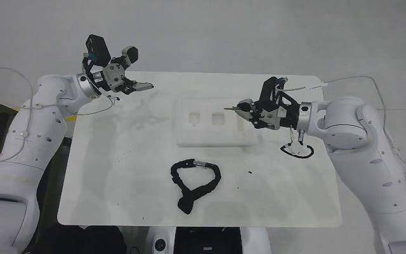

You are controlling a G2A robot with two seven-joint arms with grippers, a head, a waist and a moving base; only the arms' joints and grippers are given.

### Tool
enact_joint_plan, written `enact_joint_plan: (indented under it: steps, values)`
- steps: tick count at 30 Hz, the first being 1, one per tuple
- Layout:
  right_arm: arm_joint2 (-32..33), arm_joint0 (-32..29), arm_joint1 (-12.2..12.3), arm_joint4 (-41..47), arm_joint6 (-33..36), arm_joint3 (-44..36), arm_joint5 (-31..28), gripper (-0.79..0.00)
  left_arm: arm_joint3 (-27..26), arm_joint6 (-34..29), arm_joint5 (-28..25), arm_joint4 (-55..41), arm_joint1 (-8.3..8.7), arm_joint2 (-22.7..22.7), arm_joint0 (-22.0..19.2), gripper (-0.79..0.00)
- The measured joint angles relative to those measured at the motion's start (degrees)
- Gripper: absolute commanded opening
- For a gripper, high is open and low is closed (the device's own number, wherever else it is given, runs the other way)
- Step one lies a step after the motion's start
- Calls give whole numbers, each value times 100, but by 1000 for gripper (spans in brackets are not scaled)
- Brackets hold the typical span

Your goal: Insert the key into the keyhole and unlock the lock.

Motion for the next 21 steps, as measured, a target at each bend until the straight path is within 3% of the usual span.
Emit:
enact_joint_plan:
  steps: [8, 21]
  values:
    - [0, 0, 0, 1, 1, 0, 0, -785, -54, -25, 19, -29, -2, 1, 39, 0]
    - [0, 0, 0, 1, 1, 0, 0, -785, -1582, -1043, 0, -537, 128, 342, 700, 0]
